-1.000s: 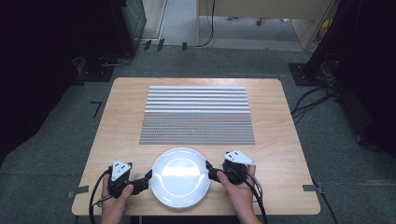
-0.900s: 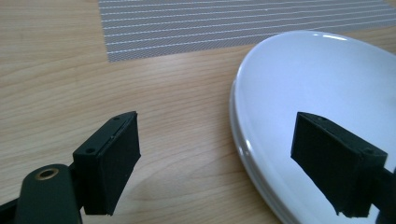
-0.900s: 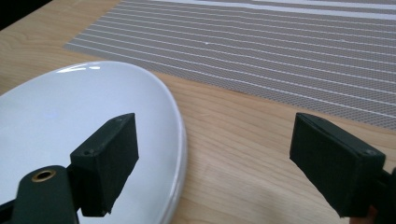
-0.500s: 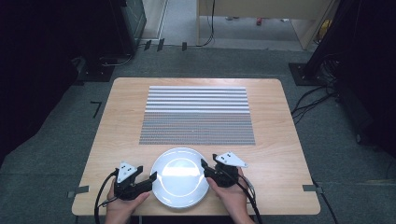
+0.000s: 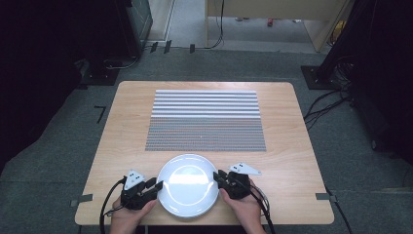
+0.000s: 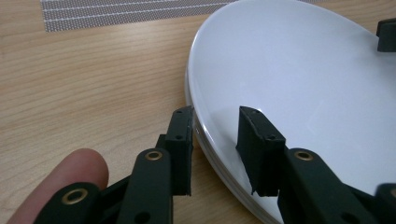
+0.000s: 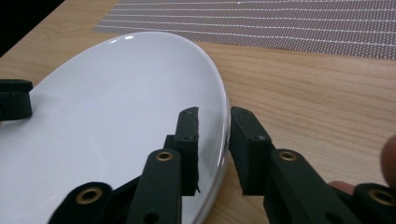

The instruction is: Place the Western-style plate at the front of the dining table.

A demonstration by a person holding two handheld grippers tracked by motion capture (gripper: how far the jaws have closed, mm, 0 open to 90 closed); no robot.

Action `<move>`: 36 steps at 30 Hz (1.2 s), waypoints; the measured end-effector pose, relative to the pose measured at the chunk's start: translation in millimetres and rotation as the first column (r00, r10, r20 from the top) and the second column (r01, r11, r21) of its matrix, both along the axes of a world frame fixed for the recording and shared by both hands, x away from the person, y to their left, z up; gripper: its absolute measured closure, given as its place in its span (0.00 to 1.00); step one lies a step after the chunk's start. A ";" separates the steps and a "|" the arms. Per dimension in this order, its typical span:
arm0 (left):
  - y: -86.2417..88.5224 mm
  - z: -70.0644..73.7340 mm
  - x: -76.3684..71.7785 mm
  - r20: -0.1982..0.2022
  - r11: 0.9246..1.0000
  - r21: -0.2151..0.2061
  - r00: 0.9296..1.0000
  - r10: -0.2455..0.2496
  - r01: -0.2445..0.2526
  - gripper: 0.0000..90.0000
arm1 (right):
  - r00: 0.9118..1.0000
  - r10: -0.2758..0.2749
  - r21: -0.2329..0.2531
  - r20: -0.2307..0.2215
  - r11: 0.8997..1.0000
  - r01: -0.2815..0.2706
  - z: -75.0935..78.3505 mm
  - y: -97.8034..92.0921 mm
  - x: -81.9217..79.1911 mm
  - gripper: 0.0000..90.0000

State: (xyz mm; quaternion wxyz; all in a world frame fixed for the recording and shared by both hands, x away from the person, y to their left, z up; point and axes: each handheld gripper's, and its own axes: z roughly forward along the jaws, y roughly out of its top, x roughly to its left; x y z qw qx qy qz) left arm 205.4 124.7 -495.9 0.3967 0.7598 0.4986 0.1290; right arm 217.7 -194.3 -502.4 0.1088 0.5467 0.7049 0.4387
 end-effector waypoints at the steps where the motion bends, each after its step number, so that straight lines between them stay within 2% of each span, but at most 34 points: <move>1: 0.0 0.0 0.2 -0.004 1.000 0.000 1.000 -0.007 0.007 0.75 | 1.000 -0.003 -0.011 -0.001 1.000 0.003 0.1 -0.3 -0.6 0.87; 2: -0.3 0.0 0.3 -0.004 1.000 0.003 1.000 -0.007 0.007 0.75 | 1.000 -0.005 -0.015 -0.009 1.000 0.005 0.2 -0.9 -0.7 0.89; 9: 0.6 -0.4 1.0 -0.010 1.000 -0.013 1.000 -0.014 0.014 0.76 | 0.997 -0.021 0.086 -0.069 0.996 0.026 -0.5 -10.6 0.8 0.93; 13: 0.6 -0.9 1.6 -0.012 1.000 -0.019 1.000 -0.007 0.007 0.77 | 0.995 -0.024 0.124 -0.097 0.992 0.036 -0.9 -13.8 3.1 0.94; 20: 0.3 -2.2 2.0 -0.008 1.000 -0.021 1.000 -0.005 0.005 0.77 | 0.990 -0.013 0.225 -0.139 0.973 0.045 -2.2 -19.4 6.6 0.95; 25: -0.5 -2.8 2.6 -0.001 1.000 -0.020 1.000 0.001 -0.001 0.77 | 0.988 -0.013 0.250 -0.152 0.967 0.052 -3.2 -20.1 8.3 0.95; 28: -1.4 -3.0 2.8 0.002 1.000 -0.017 1.000 0.005 -0.005 0.76 | 0.983 -0.017 0.261 -0.182 0.963 0.065 -4.7 -19.9 10.3 0.95; 32: -1.7 -3.5 3.0 0.003 1.000 -0.017 1.000 -0.002 0.002 0.74 | 0.980 -0.013 0.272 -0.197 0.960 0.067 -4.0 -19.9 11.4 0.90; 33: -1.7 -3.6 3.1 0.000 1.000 -0.017 1.000 -0.005 0.005 0.73 | 0.979 -0.014 0.279 -0.202 0.958 0.071 -4.2 -21.4 11.8 0.90; 36: 0.1 -3.5 3.2 -0.001 1.000 -0.022 1.000 -0.012 0.012 0.73 | 0.967 -0.001 0.330 -0.254 0.940 0.087 -4.0 -28.4 12.4 0.91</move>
